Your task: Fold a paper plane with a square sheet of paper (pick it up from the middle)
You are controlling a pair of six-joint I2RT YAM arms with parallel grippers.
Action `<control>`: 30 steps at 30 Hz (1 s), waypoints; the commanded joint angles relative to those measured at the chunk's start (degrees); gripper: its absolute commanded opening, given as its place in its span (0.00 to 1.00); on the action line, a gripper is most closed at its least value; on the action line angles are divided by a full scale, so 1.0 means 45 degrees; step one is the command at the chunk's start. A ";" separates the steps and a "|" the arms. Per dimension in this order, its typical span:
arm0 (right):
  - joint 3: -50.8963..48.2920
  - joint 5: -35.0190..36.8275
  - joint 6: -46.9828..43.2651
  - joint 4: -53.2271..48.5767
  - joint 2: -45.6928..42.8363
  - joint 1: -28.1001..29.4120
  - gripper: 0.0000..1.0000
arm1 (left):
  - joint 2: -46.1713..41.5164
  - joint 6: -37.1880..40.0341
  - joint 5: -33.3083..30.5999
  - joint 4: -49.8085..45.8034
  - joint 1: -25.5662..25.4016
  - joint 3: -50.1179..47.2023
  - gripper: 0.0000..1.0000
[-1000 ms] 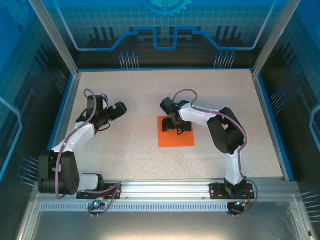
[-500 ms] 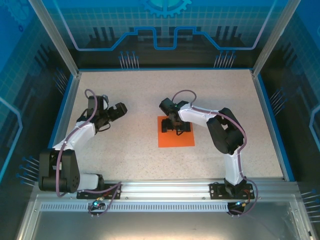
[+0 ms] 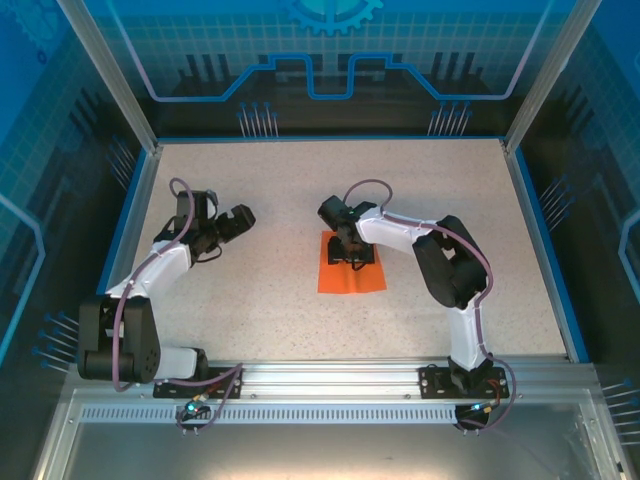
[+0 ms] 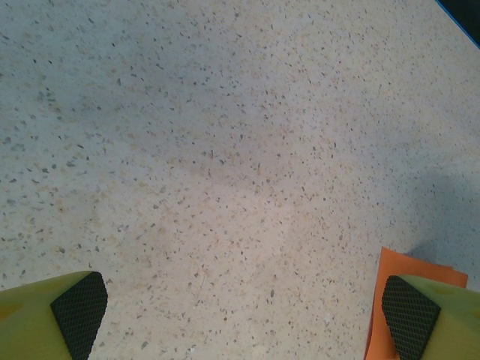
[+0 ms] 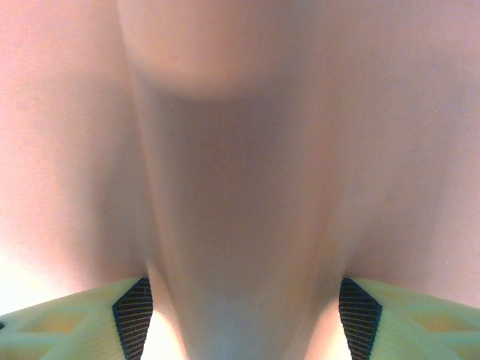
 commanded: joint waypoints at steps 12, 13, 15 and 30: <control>-0.1547 -0.7924 -0.0157 0.5572 -0.2471 -0.0229 0.28 | -0.0103 -0.2707 0.4148 0.2011 -0.0660 -0.1503 0.83; -0.1599 -0.8140 -0.0114 0.5803 -0.2425 -0.0273 0.28 | -0.0078 -0.2812 0.4254 0.2245 -0.0835 -0.1571 0.80; -0.1730 -0.8489 0.0053 0.6026 -0.2245 -0.0457 0.27 | -0.0037 -0.2964 0.4350 0.2649 -0.1278 -0.1677 0.73; -0.2274 -0.8225 -0.0386 0.5343 -0.0280 -0.1431 0.23 | 0.1662 -0.3676 0.4196 0.4353 -0.3138 -0.1663 0.47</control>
